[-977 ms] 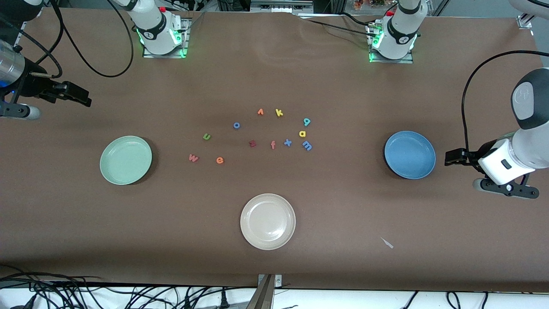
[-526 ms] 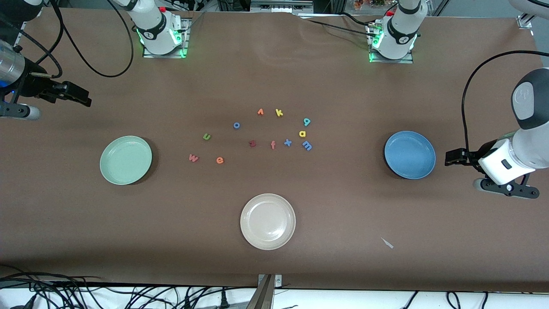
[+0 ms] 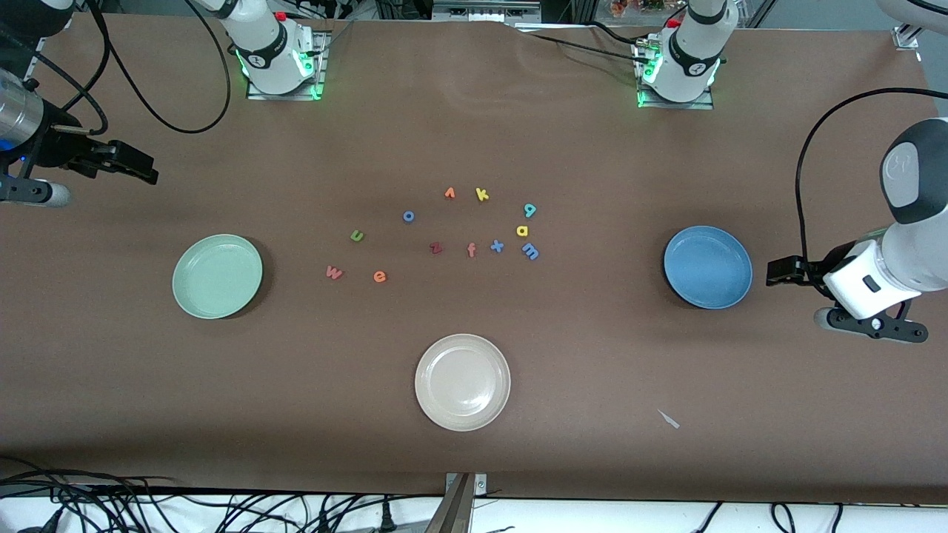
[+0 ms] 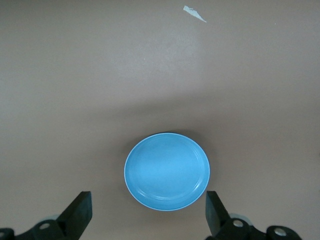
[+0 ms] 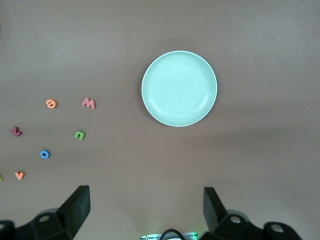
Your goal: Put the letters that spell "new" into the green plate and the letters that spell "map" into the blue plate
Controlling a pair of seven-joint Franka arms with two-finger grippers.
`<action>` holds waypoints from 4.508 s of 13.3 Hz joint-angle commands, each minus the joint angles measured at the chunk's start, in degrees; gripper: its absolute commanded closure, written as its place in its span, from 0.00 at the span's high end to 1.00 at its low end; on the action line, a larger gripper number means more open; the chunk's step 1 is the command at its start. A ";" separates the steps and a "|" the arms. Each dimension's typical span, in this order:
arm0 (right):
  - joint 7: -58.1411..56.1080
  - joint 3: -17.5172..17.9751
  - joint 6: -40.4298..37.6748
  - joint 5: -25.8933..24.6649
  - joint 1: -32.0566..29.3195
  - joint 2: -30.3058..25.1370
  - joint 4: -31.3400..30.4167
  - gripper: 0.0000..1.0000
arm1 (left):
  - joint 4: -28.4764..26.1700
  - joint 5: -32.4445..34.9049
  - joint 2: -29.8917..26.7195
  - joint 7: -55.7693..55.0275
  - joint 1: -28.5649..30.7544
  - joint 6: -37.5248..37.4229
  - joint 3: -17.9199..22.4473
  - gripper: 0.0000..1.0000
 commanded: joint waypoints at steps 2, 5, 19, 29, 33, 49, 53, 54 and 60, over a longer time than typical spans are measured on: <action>0.62 2.41 2.57 0.11 1.53 4.11 0.53 1.00 | -0.18 0.81 0.68 -0.19 -0.63 0.15 0.38 0.99; 0.62 4.25 6.43 0.46 3.29 8.68 0.35 1.00 | -0.36 -0.07 0.77 -0.45 -1.15 0.06 0.29 1.00; -3.65 6.02 39.72 0.19 11.73 19.68 -18.86 1.00 | -28.37 -9.21 0.59 -47.87 -7.13 25.15 -21.22 1.00; -46.29 6.28 56.36 0.28 10.68 25.73 -23.91 1.00 | -44.92 -8.77 1.47 -69.34 -11.43 46.20 -29.86 1.00; -51.66 6.28 59.88 0.02 10.68 28.37 -23.20 0.99 | -45.27 -8.42 3.31 -70.59 -12.05 49.70 -29.86 0.87; -54.13 7.52 59.71 0.37 11.47 32.16 -18.98 0.16 | -45.10 -3.41 7.62 -70.68 -12.67 52.70 -28.45 0.61; -54.13 7.52 58.66 0.54 11.47 32.16 -18.72 0.00 | -45.01 -3.41 7.98 -70.59 -12.67 52.70 -28.45 0.40; -54.05 7.52 58.66 0.55 11.47 32.07 -18.72 0.00 | -44.92 -3.32 7.98 -70.59 -12.67 52.70 -28.45 0.32; -53.70 4.46 38.30 5.72 9.80 27.69 -11.87 0.00 | -44.48 -3.32 7.45 -69.97 -12.32 52.00 -28.45 0.16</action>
